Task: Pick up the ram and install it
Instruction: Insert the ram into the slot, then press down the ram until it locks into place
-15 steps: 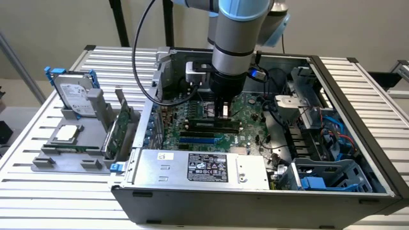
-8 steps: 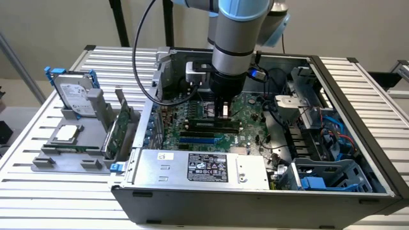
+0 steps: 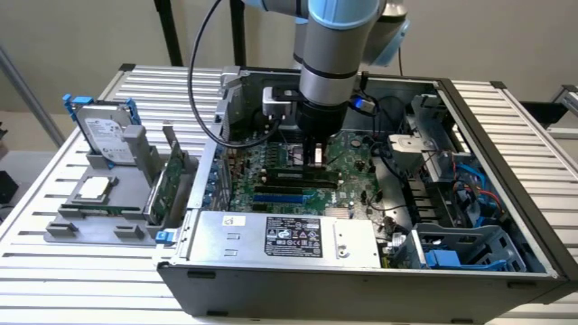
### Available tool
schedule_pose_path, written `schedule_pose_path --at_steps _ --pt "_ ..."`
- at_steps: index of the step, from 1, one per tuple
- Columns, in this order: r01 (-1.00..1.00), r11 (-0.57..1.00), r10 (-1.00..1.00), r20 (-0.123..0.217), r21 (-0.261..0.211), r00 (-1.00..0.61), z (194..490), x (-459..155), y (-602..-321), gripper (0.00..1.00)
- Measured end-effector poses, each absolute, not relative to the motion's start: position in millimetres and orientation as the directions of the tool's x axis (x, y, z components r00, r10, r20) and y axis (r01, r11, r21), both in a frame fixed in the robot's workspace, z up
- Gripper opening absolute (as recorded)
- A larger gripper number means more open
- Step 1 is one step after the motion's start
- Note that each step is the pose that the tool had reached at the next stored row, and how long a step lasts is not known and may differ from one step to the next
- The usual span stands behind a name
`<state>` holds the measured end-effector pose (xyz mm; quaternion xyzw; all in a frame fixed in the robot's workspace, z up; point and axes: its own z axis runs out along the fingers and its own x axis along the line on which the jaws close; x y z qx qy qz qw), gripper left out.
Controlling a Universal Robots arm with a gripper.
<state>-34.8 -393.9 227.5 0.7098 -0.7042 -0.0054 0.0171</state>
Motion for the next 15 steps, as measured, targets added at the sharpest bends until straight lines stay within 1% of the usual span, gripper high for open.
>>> schedule_pose_path --at_steps 9,15 --pt "-0.999 -0.007 -0.999 0.043 0.032 0.008 225.7 -34.8 -390.2 0.00" --pt "-1.000 -0.007 -0.999 0.045 0.029 0.008 225.5 -34.9 -388.6 0.00"
